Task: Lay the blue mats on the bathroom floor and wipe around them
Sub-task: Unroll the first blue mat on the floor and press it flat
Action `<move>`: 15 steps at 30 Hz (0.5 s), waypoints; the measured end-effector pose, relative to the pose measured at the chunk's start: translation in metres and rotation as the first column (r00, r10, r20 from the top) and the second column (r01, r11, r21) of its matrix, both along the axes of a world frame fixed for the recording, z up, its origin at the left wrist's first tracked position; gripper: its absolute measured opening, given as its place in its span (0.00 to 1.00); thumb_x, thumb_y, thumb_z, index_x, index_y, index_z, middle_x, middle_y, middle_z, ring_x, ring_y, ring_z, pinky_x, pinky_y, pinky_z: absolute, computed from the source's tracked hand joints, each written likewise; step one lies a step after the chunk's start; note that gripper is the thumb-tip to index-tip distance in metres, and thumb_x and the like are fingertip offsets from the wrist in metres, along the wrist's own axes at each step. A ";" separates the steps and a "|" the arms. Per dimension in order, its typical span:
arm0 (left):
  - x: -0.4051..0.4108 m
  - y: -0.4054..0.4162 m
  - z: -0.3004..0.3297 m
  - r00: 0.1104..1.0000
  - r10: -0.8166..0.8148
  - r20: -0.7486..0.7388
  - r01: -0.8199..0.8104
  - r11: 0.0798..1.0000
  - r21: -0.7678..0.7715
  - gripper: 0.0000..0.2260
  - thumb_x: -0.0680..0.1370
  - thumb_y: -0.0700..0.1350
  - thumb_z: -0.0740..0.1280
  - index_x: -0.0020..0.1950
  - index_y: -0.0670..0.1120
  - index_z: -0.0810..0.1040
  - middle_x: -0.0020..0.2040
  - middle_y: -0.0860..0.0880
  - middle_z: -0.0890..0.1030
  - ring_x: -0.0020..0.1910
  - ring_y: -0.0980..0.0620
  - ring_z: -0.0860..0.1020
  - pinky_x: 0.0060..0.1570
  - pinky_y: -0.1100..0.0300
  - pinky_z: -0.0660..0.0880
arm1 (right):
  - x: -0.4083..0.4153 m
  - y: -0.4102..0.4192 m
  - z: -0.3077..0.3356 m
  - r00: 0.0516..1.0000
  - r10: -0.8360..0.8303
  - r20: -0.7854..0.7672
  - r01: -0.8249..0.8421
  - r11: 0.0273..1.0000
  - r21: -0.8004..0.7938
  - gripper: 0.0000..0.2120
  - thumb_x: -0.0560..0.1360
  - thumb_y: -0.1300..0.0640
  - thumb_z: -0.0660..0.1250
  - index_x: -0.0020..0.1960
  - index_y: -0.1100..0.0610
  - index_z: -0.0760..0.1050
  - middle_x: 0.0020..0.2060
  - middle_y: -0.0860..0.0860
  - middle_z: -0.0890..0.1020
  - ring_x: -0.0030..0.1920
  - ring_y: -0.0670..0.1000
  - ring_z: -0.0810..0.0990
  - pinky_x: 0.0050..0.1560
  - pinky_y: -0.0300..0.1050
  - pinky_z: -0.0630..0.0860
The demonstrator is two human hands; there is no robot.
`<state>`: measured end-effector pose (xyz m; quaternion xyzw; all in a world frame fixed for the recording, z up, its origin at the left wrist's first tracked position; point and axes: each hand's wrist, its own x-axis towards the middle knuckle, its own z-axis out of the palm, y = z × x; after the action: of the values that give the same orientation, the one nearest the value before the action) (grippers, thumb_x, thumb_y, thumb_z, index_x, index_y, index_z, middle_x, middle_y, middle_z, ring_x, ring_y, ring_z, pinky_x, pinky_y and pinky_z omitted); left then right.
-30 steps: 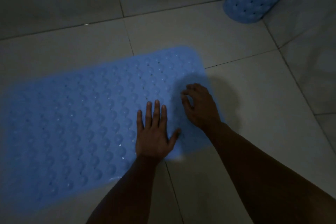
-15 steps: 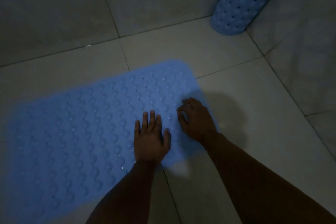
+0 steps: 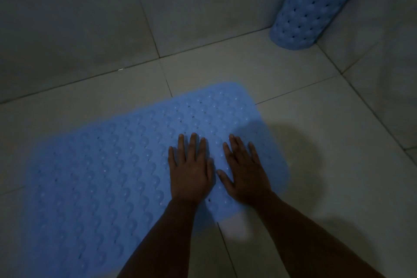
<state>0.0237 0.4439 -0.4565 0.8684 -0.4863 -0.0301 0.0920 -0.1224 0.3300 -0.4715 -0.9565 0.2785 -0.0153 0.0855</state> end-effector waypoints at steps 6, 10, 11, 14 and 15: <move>0.010 -0.007 0.000 1.000 0.004 0.007 -0.004 1.000 -0.011 0.27 0.84 0.56 0.53 0.82 0.46 0.62 0.83 0.43 0.58 0.83 0.39 0.51 0.77 0.33 0.56 | -0.001 0.000 -0.003 0.999 0.004 0.033 -0.004 1.000 -0.005 0.36 0.82 0.37 0.54 0.81 0.59 0.56 0.82 0.57 0.53 0.82 0.54 0.48 0.78 0.63 0.53; 0.013 -0.006 0.000 1.000 0.021 0.016 -0.021 1.000 -0.005 0.27 0.84 0.56 0.53 0.82 0.47 0.62 0.83 0.44 0.58 0.83 0.39 0.50 0.77 0.34 0.54 | 0.000 -0.001 -0.005 1.000 0.006 0.020 -0.006 1.000 0.003 0.37 0.81 0.36 0.53 0.81 0.59 0.55 0.82 0.57 0.52 0.82 0.54 0.47 0.79 0.63 0.52; 0.013 -0.006 -0.001 1.000 0.024 0.015 -0.024 1.000 -0.002 0.27 0.84 0.56 0.53 0.81 0.47 0.62 0.83 0.44 0.58 0.83 0.39 0.50 0.77 0.34 0.54 | 0.000 -0.002 -0.005 1.000 0.007 0.007 -0.007 1.000 0.007 0.38 0.81 0.35 0.53 0.82 0.58 0.55 0.82 0.57 0.51 0.82 0.54 0.46 0.79 0.63 0.51; 0.011 -0.003 0.000 1.000 0.014 0.008 -0.013 1.000 -0.011 0.27 0.84 0.56 0.53 0.81 0.46 0.63 0.83 0.44 0.59 0.83 0.39 0.51 0.77 0.34 0.55 | 0.003 -0.001 -0.003 0.999 0.007 -0.034 -0.006 1.000 0.031 0.40 0.80 0.32 0.51 0.82 0.58 0.52 0.82 0.57 0.49 0.82 0.53 0.44 0.80 0.62 0.47; 0.010 -0.002 0.002 1.000 0.012 0.003 -0.012 1.000 -0.019 0.27 0.84 0.56 0.52 0.81 0.46 0.63 0.82 0.44 0.59 0.83 0.39 0.52 0.77 0.33 0.55 | 0.004 -0.001 -0.002 0.999 0.008 -0.047 -0.006 0.999 0.047 0.41 0.80 0.32 0.50 0.82 0.57 0.51 0.82 0.56 0.49 0.82 0.53 0.43 0.80 0.61 0.46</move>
<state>0.0334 0.4423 -0.4547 0.8704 -0.4816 -0.0235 0.0995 -0.1184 0.3295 -0.4738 -0.9553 0.2775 0.0141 0.1012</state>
